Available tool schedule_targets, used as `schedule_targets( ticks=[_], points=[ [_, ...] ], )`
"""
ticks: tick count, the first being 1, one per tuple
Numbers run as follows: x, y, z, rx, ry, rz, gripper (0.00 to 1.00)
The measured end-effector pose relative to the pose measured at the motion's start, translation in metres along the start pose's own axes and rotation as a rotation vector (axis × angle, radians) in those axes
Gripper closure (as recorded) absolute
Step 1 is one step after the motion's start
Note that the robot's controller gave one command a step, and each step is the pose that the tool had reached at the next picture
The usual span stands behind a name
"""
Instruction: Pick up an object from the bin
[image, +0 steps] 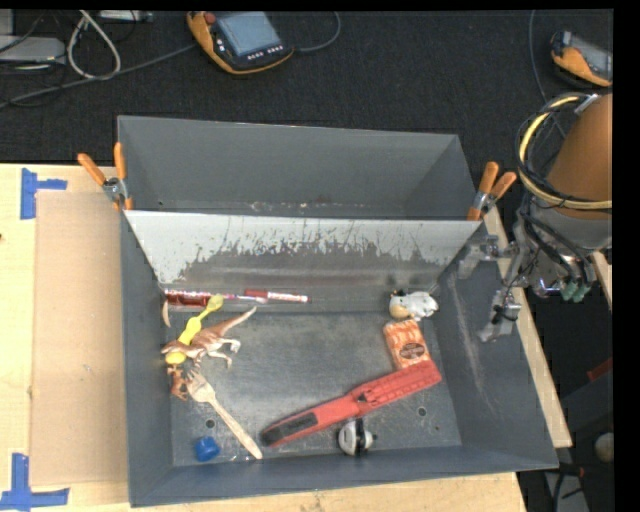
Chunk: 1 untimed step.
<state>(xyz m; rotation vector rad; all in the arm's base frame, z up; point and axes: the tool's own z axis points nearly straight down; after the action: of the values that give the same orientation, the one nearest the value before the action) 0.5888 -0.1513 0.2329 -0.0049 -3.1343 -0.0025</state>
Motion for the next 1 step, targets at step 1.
schedule_targets(
  ticks=[1],
  points=[
    [-0.0015, 0.0008, -0.0047, 0.001, -0.008, -0.004, 0.00]
  ],
)
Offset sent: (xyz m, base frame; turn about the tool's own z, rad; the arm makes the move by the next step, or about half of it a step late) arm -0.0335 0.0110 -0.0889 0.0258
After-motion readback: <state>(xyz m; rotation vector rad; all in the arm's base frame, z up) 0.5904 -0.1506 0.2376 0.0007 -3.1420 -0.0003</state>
